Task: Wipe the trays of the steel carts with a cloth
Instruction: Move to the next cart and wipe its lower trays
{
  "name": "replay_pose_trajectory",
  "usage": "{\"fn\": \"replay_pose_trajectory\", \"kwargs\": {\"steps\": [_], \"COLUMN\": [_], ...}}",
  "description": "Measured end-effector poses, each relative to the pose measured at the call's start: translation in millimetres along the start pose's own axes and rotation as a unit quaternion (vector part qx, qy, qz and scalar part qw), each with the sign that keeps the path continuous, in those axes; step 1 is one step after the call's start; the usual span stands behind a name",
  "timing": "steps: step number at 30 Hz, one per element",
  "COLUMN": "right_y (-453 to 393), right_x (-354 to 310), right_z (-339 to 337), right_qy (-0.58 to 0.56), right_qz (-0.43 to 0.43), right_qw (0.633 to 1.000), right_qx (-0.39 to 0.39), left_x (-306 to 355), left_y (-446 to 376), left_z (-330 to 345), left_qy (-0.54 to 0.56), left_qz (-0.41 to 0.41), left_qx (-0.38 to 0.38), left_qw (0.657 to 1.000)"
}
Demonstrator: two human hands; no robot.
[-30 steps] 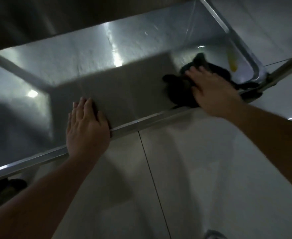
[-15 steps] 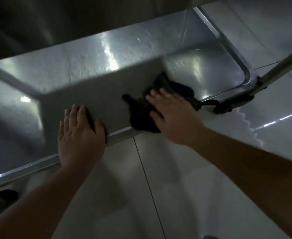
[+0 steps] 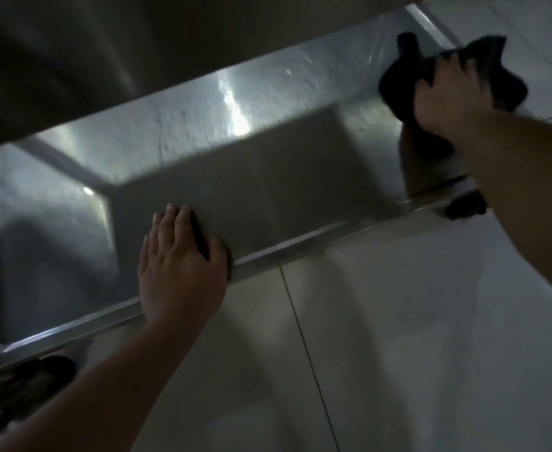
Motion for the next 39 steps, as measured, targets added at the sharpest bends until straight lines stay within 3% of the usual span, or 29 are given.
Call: {"fn": "replay_pose_trajectory", "kwargs": {"steps": [2,6,9,11,14,17,19,21,24,28,32,35,39], "right_y": [13.1,102.8,152.8,157.5,117.2,55.0,42.0,54.3,103.1,196.3,221.4,168.6,66.6], "right_x": [-62.6,-182.4,-188.4,-156.4,-80.1,11.3,52.7,66.9,37.7,-52.3,-91.2,-53.4,25.2], "right_z": [6.1,32.7,47.1,47.1,32.3,7.8,-0.1,4.5,11.2,30.1,43.2,35.1,11.5], "right_qy": [-0.014,-0.012,-0.004,-0.014,-0.014,-0.012,-0.007,-0.018,-0.020,-0.003,-0.006,-0.008,-0.008], "right_qz": [-0.052,-0.294,-0.427,-0.458,-0.367,-0.163,-0.061,-0.016,-0.038,-0.239,-0.364,-0.295,-0.078], "right_qw": [0.999,0.954,0.901,0.885,0.930,0.987,0.998,0.999,0.999,0.970,0.931,0.955,0.997], "right_qx": [-0.005,-0.051,-0.081,-0.089,-0.022,0.002,-0.008,-0.028,-0.014,0.037,-0.008,-0.027,0.020], "left_x": [0.2,0.1,-0.7,-2.2,-3.2,-4.1,-2.8,-0.6,1.8,1.0,1.1,1.3,1.2], "left_y": [-1.4,-2.9,-2.3,-1.1,0.9,1.2,1.2,3.4,4.5,5.8,5.0,6.0,6.2], "left_z": [0.4,0.0,0.0,0.5,1.1,0.7,0.6,0.8,2.5,1.8,0.4,-1.1,1.4], "left_qy": [-0.002,-0.002,-0.001,0.001,0.004,0.003,0.004,0.004,-0.001,0.000,0.001,0.003,-0.001], "left_qz": [-0.004,-0.009,-0.004,-0.005,-0.002,0.001,0.000,-0.008,-0.009,-0.008,-0.001,0.001,-0.001], "left_qx": [-0.004,0.003,0.001,0.001,-0.001,-0.001,0.003,0.003,0.005,0.008,0.000,-0.004,-0.016], "left_qw": [1.000,1.000,1.000,1.000,1.000,1.000,1.000,1.000,1.000,1.000,1.000,1.000,1.000]}}
Point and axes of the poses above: each hand's wrist, its own y-axis away from the middle knuckle, its own z-axis out of the palm, x = y × z, the point moved 5 cm from there along -y, towards the middle knuckle, and after that the axes turned 6 degrees about y, right-handed, at the moved point
